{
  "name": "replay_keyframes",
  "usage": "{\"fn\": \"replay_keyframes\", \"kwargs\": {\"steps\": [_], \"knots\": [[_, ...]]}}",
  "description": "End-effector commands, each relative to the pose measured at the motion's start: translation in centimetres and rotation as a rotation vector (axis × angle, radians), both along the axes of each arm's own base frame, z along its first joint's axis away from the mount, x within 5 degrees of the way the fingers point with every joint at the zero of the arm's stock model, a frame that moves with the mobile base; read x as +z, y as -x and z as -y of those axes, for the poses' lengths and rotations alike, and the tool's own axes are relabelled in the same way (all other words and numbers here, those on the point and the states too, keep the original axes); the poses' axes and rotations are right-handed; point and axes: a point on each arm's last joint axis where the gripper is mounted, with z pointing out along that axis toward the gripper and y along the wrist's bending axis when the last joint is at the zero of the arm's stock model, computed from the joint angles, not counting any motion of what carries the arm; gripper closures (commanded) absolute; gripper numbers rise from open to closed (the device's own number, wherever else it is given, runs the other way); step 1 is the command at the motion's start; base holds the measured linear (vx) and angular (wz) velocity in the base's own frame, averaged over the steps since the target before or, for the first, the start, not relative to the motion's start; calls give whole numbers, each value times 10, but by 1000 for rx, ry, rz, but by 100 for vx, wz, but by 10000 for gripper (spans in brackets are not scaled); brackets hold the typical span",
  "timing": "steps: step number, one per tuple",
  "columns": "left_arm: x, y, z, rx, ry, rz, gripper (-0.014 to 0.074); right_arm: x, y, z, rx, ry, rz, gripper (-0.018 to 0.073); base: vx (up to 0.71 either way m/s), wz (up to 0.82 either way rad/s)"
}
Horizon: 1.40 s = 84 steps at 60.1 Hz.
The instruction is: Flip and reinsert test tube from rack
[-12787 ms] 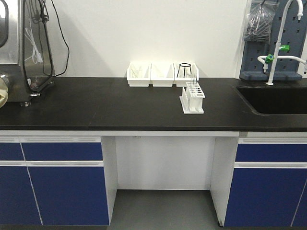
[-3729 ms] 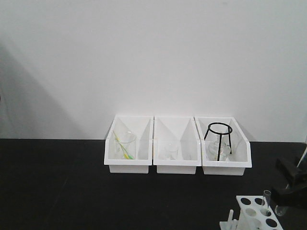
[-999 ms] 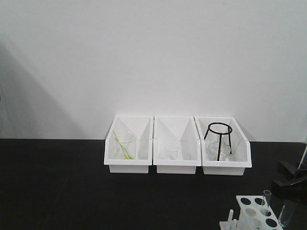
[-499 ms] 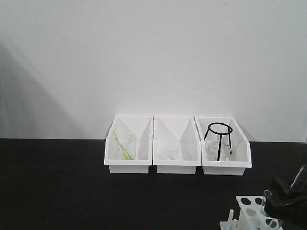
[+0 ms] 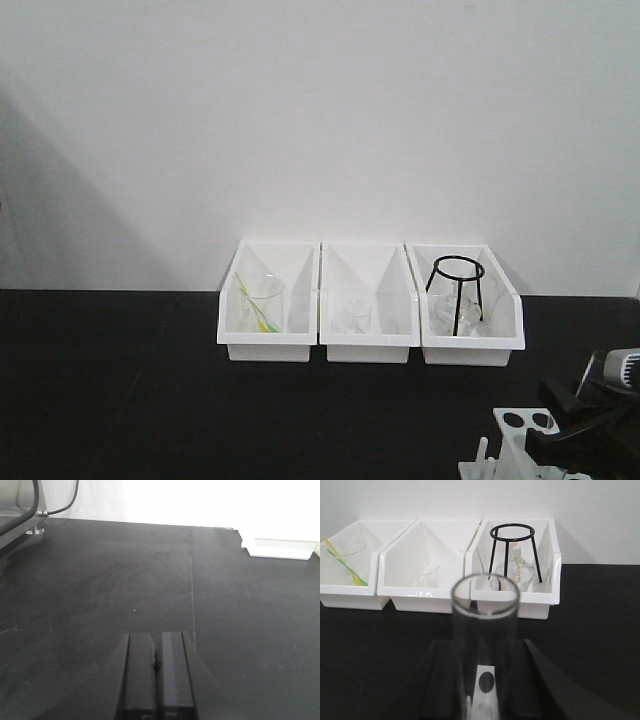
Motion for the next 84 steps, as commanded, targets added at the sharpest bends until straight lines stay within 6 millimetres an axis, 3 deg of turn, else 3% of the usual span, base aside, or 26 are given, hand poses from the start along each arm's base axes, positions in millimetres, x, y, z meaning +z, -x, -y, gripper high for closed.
{"fn": "replay_keyframes", "kwargs": {"steps": [1, 27, 37, 54, 64, 74, 84], "knots": [[8, -1, 1, -11, -3, 98, 603, 18, -6, -1, 16, -7, 124, 508, 0, 0], [8, -1, 1, -11, -3, 98, 603, -15, -22, -7, 65, 33, 39, 496, 0, 0], [8, -1, 1, -11, -3, 98, 603, -25, -25, -7, 63, 15, 0, 408, 0, 0], [8, -1, 1, -11, -3, 98, 603, -23, -26, -7, 66, 14, 15, 127, 0, 0], [8, -1, 1, -11, -3, 98, 603, -12, -22, -7, 67, 13, 61, 59, 0, 0], [8, -1, 1, -11, -3, 98, 603, 19, -8, -6, 64, 13, 169, 62, 0, 0], [8, -1, 1, -11, -3, 98, 603, 53, 18, -2, 49, 19, 255, 62, 0, 0]]}}
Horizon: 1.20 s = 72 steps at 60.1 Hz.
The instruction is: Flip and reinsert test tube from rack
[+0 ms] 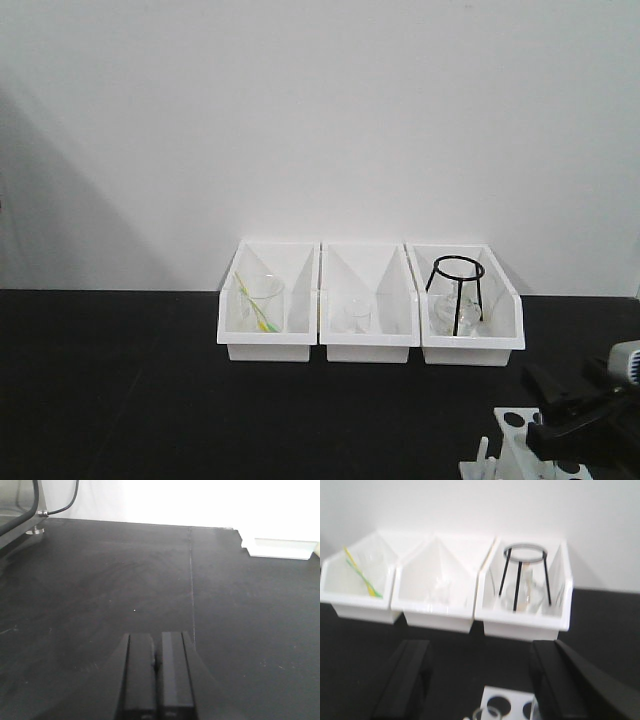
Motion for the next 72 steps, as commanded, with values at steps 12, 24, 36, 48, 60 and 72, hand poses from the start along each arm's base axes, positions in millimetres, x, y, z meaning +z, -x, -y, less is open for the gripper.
{"fn": "replay_keyframes", "kwargs": {"steps": [12, 24, 36, 48, 60, 72], "knots": [[8, -1, 1, -11, -3, 98, 603, 75, 53, 10, -45, 12, 178, 62, 0, 0], [8, -1, 1, -11, -3, 98, 603, 88, 92, 16, -82, 11, 181, 62, 0, 0], [8, -1, 1, -11, -3, 98, 603, 92, 113, 20, -100, 15, 183, 62, 0, 0], [8, -1, 1, -11, -3, 98, 603, 94, 117, 21, -102, 13, 194, 62, 0, 0], [8, -1, 1, -11, -3, 98, 603, 94, 117, 21, -102, 13, 194, 62, 0, 0], [8, -1, 1, -11, -3, 98, 603, 91, 119, 21, -101, 14, 197, 106, 0, 0]]}}
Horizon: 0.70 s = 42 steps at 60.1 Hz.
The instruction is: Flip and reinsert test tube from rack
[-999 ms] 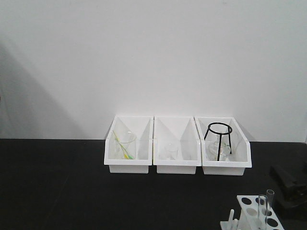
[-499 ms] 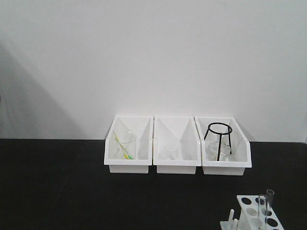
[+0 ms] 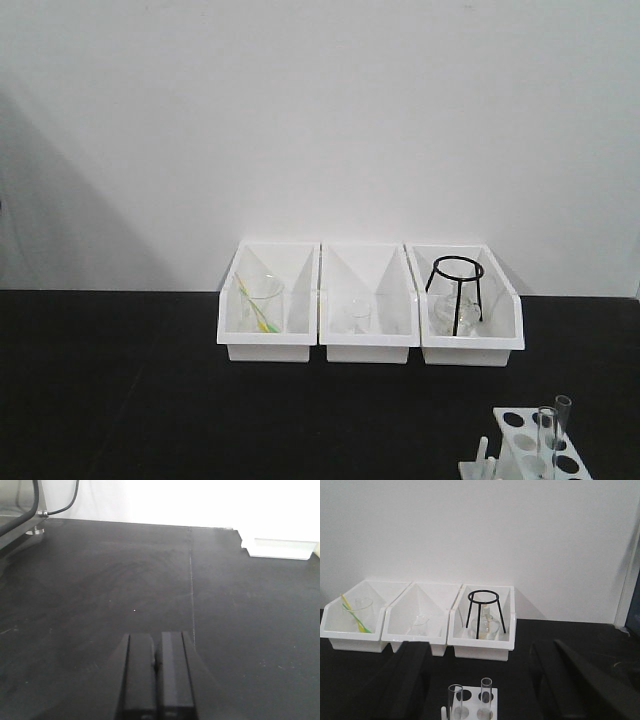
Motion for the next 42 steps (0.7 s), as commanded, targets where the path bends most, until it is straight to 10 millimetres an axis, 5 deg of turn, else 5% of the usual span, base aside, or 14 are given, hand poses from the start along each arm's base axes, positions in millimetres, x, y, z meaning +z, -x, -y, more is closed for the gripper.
{"fn": "replay_keyframes", "kwargs": {"steps": [1, 11, 25, 42], "knots": [[8, -1, 1, -11, -3, 98, 603, 14, 4, -1, 13, 0, 112, 115, 0, 0], [8, -1, 1, -11, -3, 98, 603, -5, 29, 2, 13, 21, 158, 278, 0, 0], [8, -1, 1, -11, -3, 98, 603, -61, 62, 7, -40, 57, 208, 577, 0, 0], [8, -1, 1, -11, -3, 98, 603, -122, 65, 8, -56, 98, 166, 573, 0, 0]]}}
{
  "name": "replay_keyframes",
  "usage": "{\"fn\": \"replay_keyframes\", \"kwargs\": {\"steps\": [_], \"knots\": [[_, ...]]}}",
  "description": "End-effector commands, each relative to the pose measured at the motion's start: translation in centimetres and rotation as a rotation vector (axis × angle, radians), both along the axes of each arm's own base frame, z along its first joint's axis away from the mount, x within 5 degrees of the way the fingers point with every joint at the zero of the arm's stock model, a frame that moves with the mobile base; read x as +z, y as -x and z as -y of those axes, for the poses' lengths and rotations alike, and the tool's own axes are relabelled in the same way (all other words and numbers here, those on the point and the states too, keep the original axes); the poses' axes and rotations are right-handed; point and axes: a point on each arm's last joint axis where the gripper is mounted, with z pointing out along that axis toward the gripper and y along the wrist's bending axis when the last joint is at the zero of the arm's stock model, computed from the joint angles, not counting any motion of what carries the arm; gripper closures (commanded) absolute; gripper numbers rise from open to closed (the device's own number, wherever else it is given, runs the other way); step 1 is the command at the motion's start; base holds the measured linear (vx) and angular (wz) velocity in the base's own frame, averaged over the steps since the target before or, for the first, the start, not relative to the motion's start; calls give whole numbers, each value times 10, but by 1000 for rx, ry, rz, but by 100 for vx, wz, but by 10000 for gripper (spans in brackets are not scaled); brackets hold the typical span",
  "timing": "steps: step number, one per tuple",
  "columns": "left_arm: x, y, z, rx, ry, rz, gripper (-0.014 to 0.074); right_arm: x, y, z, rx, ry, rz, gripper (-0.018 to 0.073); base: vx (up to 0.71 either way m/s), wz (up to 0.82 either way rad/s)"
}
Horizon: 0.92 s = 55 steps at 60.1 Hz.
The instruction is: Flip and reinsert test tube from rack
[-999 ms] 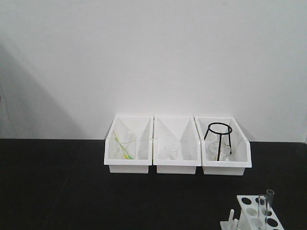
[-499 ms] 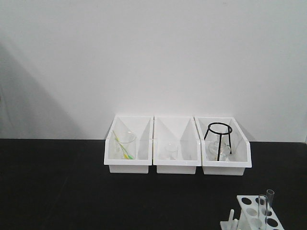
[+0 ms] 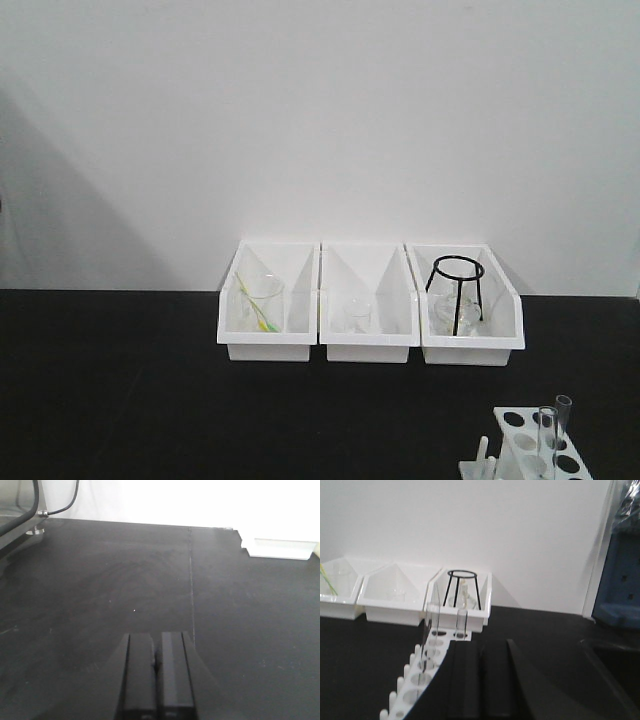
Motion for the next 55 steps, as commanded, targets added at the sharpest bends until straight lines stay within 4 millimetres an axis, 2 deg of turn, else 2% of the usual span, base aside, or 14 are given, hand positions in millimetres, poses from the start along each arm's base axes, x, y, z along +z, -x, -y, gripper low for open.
{"fn": "replay_keyframes", "kwargs": {"steps": [1, 5, 55], "knots": [[8, -1, 1, -11, -3, 98, 603, -1, 0, 0, -2, 6, 88, 573, 0, 0], [8, -1, 1, -11, -3, 98, 603, -5, -1, 0, -4, 17, 32, 573, 0, 0], [8, -1, 1, -11, -3, 98, 603, -5, -1, 0, -4, 23, 33, 571, 0, 0]]}}
